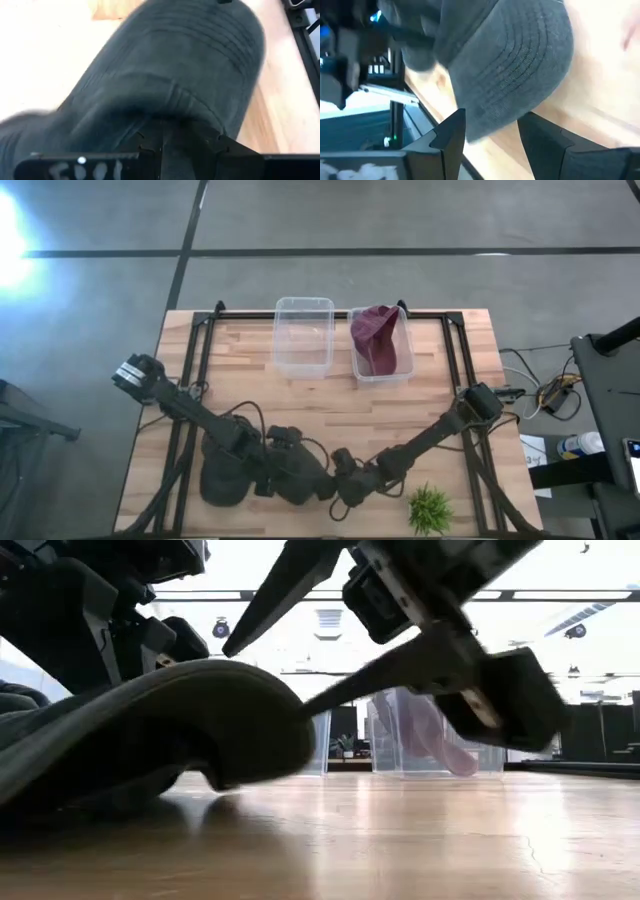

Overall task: Pick & Place hat
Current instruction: Put the right black cap into the left transparent bin

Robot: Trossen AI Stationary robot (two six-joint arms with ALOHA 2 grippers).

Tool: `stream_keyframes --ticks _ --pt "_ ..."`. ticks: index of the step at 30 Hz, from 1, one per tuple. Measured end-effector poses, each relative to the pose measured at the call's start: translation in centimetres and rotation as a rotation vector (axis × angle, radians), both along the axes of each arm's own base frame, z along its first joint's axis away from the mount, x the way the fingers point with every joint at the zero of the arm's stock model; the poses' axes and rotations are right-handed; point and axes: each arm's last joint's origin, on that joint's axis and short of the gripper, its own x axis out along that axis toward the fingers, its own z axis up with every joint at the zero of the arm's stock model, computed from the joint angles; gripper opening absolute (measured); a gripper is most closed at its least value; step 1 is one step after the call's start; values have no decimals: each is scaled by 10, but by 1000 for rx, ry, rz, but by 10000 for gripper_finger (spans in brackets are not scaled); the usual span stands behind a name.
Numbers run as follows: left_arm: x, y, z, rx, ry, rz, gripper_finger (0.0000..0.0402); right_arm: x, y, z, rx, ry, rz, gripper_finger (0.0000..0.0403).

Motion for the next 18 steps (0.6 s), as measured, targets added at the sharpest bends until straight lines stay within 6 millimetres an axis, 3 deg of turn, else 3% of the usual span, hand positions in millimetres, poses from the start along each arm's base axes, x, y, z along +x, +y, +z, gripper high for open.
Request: stream_keyframes --ticks 10,14,18 --pt "8 -5 11 -83 -121 24 75 11 -27 5 -86 -7 -34 147" --pt "4 -1 14 -38 -117 56 75 10 -29 7 -96 39 39 107" --pt "-3 5 30 -36 -145 100 75 1 -32 12 -132 115 51 44"
